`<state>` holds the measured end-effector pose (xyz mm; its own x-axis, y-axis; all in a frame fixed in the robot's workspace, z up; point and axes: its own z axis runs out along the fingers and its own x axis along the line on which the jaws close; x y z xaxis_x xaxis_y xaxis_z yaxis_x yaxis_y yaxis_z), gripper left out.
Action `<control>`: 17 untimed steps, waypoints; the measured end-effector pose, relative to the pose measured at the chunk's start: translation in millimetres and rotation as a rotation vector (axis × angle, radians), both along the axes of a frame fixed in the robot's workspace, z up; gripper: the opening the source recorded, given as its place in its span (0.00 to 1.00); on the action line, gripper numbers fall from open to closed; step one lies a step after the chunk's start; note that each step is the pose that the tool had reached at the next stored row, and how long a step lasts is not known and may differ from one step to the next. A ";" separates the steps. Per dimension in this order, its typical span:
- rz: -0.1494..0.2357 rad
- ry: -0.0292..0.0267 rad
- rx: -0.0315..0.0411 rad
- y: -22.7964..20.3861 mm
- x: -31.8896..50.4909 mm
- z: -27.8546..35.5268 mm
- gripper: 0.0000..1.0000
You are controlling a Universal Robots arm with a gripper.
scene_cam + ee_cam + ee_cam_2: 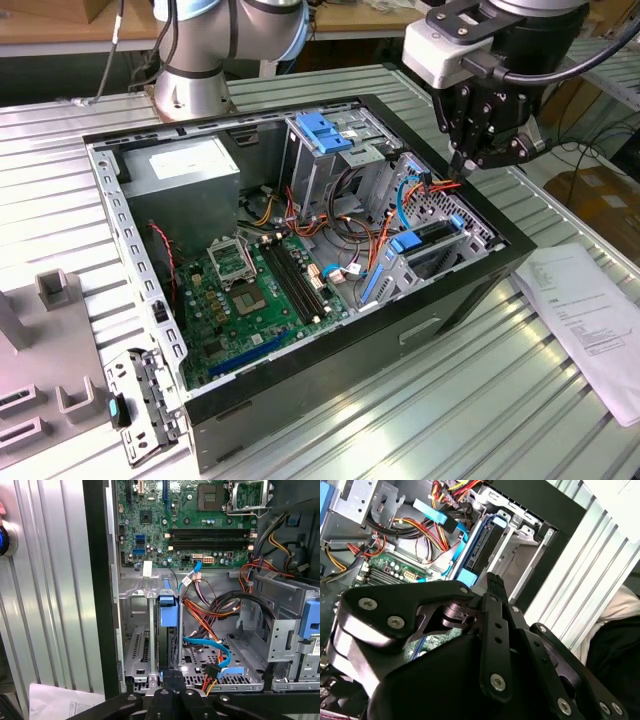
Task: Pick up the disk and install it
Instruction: 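Insert the disk into the insertion slot, then insert the first disk wire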
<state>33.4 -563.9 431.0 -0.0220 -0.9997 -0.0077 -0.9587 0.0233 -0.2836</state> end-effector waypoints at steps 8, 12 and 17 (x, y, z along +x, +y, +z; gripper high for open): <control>0.000 0.0001 0.0001 0.0 0.2 -0.1 0.11; 0.000 0.0001 0.0001 0.0 1.3 -0.1 0.11; 0.000 0.0001 0.0001 -0.1 25.0 -0.6 0.11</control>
